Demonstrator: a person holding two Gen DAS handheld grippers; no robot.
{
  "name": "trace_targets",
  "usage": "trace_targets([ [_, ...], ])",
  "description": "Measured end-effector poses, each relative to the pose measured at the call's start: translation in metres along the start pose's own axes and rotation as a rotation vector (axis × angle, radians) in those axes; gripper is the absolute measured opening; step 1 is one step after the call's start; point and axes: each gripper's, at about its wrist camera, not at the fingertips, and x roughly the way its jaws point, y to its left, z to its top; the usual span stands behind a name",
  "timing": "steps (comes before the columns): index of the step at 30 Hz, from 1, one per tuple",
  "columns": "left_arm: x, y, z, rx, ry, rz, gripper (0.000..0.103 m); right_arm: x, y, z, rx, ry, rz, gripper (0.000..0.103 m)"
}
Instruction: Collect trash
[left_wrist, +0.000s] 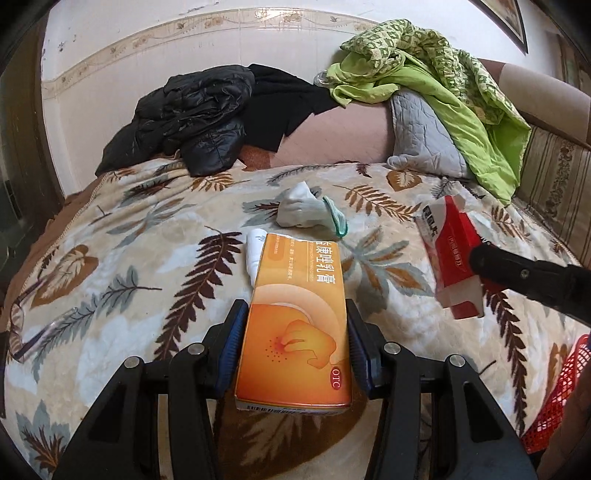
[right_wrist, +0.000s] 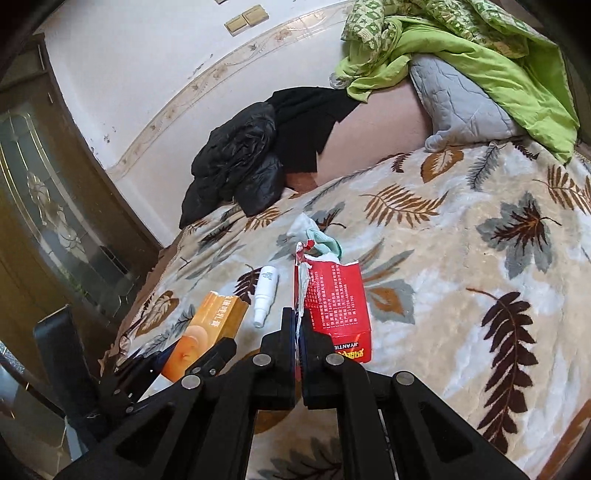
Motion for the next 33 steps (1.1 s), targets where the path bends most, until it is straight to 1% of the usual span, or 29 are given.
trace_targets([
  [3, 0.0022, -0.0016, 0.0014, 0.018, -0.004, 0.020, 0.050, -0.0009, 0.0005, 0.0007, 0.000, -0.005, 0.012, 0.003],
  [8, 0.0038, -0.0007, 0.0027, 0.012, -0.002, 0.022, 0.050, 0.0034, 0.0004, 0.0002, 0.022, 0.013, 0.042, 0.003],
  [14, 0.0034, -0.0006, 0.0032, 0.015, -0.002, 0.029, 0.050, 0.0054, 0.0073, -0.0017, 0.009, 0.015, 0.051, 0.003],
  [33, 0.0035, 0.0039, 0.0027, 0.017, 0.005, 0.043, 0.050, 0.0088, 0.0090, -0.0033, 0.007, 0.025, 0.070, 0.003],
])
